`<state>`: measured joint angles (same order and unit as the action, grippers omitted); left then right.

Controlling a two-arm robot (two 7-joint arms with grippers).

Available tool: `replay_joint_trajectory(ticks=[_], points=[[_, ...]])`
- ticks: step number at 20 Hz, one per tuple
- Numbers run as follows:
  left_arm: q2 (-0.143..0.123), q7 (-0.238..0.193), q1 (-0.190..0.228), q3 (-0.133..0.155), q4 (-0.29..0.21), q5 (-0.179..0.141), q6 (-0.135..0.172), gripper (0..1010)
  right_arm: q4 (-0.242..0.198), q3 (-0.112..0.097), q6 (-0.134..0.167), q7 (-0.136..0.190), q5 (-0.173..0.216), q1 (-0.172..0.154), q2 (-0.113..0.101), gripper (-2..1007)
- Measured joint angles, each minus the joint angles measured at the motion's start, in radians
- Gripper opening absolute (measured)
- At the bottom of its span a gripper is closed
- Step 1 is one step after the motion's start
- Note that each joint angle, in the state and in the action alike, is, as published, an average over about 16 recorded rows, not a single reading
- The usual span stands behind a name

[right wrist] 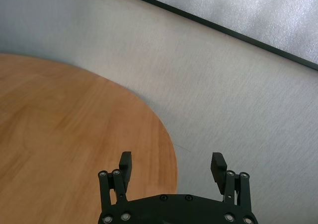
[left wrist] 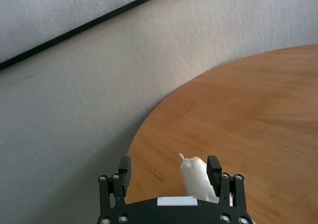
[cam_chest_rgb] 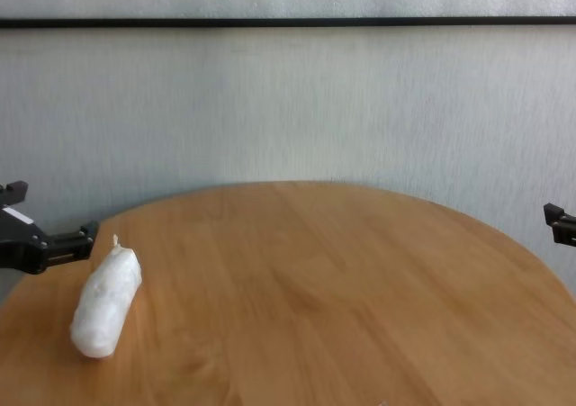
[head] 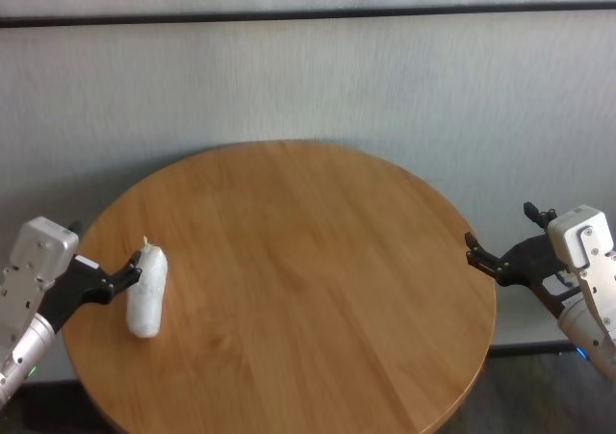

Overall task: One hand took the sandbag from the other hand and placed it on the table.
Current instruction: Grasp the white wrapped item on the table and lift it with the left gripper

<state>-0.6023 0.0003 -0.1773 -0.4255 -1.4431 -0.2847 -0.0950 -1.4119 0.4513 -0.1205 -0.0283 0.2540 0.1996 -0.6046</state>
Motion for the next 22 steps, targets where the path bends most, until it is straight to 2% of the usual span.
replay_joint_trajectory(ticks=[6,13,17,22], points=[[0.009,-0.028,0.033,0.047,-0.052,-0.08,0.07,999,0.0,0.0,0.0,0.0,0.0,0.0,0.0,1003],[0.02,-0.052,0.072,0.104,-0.128,-0.178,0.188,1000,0.0,0.0,0.0,0.0,0.0,0.0,0.0,1003],[0.016,-0.055,0.084,0.117,-0.167,-0.199,0.265,999,0.0,0.0,0.0,0.0,0.0,0.0,0.0,1003],[0.009,-0.058,0.089,0.123,-0.208,-0.208,0.363,999,0.0,0.0,0.0,0.0,0.0,0.0,0.0,1003]])
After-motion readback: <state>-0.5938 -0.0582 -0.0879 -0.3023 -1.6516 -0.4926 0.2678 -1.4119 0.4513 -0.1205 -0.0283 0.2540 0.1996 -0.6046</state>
